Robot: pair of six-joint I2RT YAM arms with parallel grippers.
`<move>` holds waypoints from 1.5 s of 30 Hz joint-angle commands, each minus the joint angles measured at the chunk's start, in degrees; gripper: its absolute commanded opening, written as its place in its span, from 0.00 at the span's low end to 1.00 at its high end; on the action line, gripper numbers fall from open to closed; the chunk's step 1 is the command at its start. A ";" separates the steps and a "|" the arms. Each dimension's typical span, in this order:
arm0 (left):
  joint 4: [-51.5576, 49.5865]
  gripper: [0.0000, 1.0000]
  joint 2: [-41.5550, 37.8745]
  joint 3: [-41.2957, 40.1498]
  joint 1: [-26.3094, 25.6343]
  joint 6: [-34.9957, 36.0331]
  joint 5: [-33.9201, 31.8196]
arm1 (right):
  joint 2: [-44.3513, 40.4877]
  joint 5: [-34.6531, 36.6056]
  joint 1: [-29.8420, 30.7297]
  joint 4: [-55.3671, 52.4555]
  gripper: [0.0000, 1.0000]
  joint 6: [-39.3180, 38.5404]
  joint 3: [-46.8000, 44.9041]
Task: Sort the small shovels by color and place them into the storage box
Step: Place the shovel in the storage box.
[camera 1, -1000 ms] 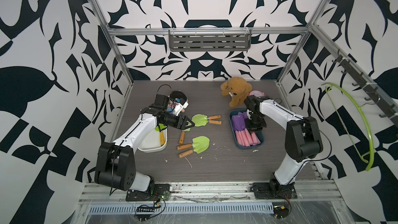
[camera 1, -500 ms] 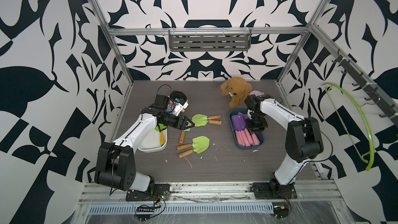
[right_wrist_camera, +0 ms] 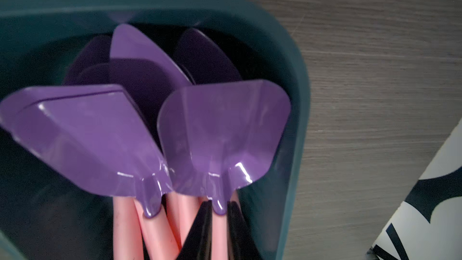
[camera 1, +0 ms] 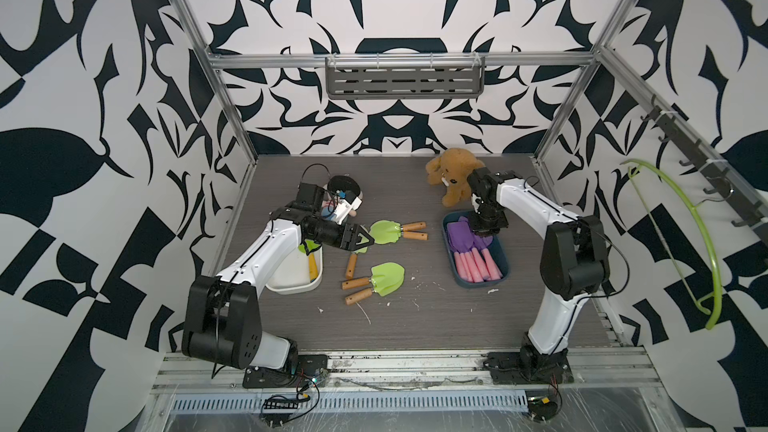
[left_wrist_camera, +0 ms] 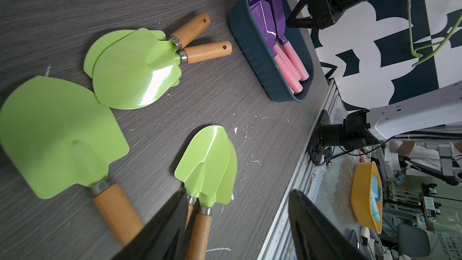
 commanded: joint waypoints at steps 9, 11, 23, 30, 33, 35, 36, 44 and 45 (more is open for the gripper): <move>-0.79 0.70 -1.42 -1.21 0.73 1.08 -0.04 | 4.34 2.17 -0.69 2.35 0.16 -0.94 1.57; -0.78 0.71 -1.34 -1.19 0.73 1.08 -0.04 | 4.46 2.13 -0.73 2.68 0.16 -0.94 1.30; -0.85 0.71 -1.35 -1.38 0.77 1.97 -0.77 | -2.42 1.93 -0.82 1.48 0.23 -0.02 0.85; -2.17 0.71 -2.15 -1.52 0.77 4.72 -3.29 | -11.66 -1.04 -0.58 1.11 0.27 1.48 -0.78; -2.35 0.71 -2.30 -1.64 0.79 5.37 -3.87 | -15.99 -4.35 0.30 3.01 0.27 2.69 -2.81; -2.41 0.71 -2.13 -1.57 0.78 5.63 -4.16 | -18.36 -6.17 1.15 4.29 0.27 3.85 -4.04; -2.50 0.71 -2.07 -1.49 0.79 5.72 -4.34 | -19.43 -7.26 1.63 5.00 0.27 4.11 -4.52; -2.67 0.71 -1.15 -1.22 0.78 5.81 -6.04 | -21.79 -8.76 10.04 8.02 0.27 6.62 -4.74; -2.65 0.71 -1.02 -1.18 0.77 5.83 -6.54 | -21.53 -9.24 11.61 8.85 0.27 6.90 -4.86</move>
